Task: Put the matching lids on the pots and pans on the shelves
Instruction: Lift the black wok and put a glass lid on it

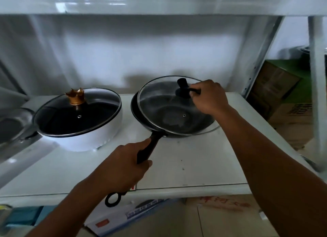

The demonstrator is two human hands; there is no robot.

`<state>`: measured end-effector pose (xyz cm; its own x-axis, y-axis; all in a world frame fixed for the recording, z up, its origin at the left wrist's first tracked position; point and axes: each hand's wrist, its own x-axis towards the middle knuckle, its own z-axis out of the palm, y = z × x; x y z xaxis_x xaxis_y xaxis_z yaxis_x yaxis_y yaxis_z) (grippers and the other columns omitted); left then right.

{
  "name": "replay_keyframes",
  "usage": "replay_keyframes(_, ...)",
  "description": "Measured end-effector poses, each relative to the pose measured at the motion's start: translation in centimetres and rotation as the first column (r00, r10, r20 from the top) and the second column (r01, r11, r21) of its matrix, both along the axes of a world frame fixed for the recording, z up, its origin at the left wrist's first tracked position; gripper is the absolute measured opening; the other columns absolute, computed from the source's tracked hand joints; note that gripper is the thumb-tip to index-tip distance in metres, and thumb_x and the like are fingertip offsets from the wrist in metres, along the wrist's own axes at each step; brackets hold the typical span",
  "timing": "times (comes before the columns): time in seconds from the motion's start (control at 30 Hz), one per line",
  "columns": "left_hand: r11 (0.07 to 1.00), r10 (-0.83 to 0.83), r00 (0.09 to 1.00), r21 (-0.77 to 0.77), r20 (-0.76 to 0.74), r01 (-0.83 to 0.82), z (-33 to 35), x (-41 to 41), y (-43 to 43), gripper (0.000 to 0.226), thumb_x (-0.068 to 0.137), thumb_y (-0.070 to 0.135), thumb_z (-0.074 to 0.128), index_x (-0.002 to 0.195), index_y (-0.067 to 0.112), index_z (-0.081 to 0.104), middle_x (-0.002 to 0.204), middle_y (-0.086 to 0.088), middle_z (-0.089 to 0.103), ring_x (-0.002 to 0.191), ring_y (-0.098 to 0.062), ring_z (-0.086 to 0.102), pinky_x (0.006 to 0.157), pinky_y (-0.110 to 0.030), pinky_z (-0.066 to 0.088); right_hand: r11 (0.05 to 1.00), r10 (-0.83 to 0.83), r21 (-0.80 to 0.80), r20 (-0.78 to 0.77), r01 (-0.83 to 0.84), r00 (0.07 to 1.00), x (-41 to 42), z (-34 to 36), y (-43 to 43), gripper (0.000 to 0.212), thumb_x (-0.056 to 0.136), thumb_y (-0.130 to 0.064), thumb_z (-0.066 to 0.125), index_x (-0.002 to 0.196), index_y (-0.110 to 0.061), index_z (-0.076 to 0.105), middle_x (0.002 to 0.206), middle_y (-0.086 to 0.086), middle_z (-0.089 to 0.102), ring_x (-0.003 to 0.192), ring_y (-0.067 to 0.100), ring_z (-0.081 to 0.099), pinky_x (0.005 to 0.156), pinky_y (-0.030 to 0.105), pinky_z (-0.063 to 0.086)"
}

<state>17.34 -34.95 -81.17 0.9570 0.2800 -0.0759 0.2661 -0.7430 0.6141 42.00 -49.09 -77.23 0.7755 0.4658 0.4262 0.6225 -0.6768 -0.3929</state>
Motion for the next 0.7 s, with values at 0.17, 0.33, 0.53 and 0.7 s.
replay_keyframes(0.17,0.999,0.024,0.999,0.033,0.025,-0.025,-0.4,-0.5,-0.9,0.047,0.091,0.034,0.06,0.134,0.044,0.045,0.094,0.004,0.069,0.07,-0.009,0.065,0.067,-0.021,0.053,0.998,0.052,-0.041,-0.01,-0.053,0.999,0.2,-0.1,0.8,0.019,0.088,-0.025,0.058,0.094,-0.018,0.075,0.087,0.006,0.073,0.084,0.029,0.065,0.077,0.036,0.054)
replay_keyframes(0.33,0.999,0.038,0.999,0.006,0.034,-0.038,-0.2,-0.7,-1.5,0.05,0.091,0.034,0.059,0.136,0.044,0.042,0.095,0.005,0.068,0.069,-0.01,0.065,0.067,-0.022,0.055,0.995,0.073,-0.073,-0.022,-0.075,0.997,0.7,0.1,1.7,0.017,0.086,-0.028,0.058,0.087,-0.022,0.073,0.076,0.002,0.067,0.082,0.03,0.063,0.069,0.03,0.046)
replay_keyframes(0.53,0.999,0.051,0.998,-0.009,0.045,-0.05,-0.3,-0.8,-2.6,0.05,0.092,0.034,0.057,0.138,0.04,0.04,0.085,0.007,0.063,0.072,-0.012,0.065,0.071,-0.027,0.055,0.994,0.079,-0.072,-0.045,-0.082,0.996,0.5,0.1,2.8,0.024,0.088,-0.029,0.059,0.107,-0.025,0.074,0.107,0.006,0.073,0.103,0.032,0.063,0.088,0.036,0.051)
replay_keyframes(0.7,0.998,0.064,0.996,-0.002,0.062,-0.064,-0.6,-0.6,-2.8,0.04,0.092,0.034,0.056,0.131,0.035,0.046,0.078,0.009,0.059,0.07,-0.012,0.064,0.066,-0.024,0.052,0.989,0.089,-0.11,-0.065,-0.095,0.994,0.6,0.7,2.6,0.024,0.088,-0.024,0.06,0.108,-0.023,0.075,0.103,0.009,0.074,0.099,0.032,0.064,0.088,0.04,0.052)
